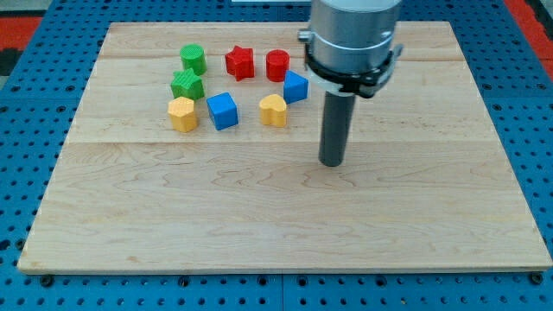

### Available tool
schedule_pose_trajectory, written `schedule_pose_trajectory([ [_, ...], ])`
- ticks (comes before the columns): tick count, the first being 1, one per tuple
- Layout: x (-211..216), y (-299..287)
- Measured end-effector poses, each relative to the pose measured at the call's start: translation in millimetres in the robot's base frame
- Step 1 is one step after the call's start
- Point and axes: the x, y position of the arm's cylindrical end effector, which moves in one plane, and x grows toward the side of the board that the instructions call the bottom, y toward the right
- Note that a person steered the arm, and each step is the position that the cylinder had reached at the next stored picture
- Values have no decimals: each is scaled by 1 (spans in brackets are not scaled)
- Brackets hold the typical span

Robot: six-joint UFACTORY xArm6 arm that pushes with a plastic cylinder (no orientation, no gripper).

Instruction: Nudge the blue triangle a bit left

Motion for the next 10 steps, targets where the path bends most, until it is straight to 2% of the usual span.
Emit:
schedule_pose_trajectory([
  [2, -2, 65],
  [3, -25, 89],
  [5, -96, 83],
  [6, -132, 48],
  [7, -144, 20],
  [9, -143, -57],
  [10, -143, -68],
])
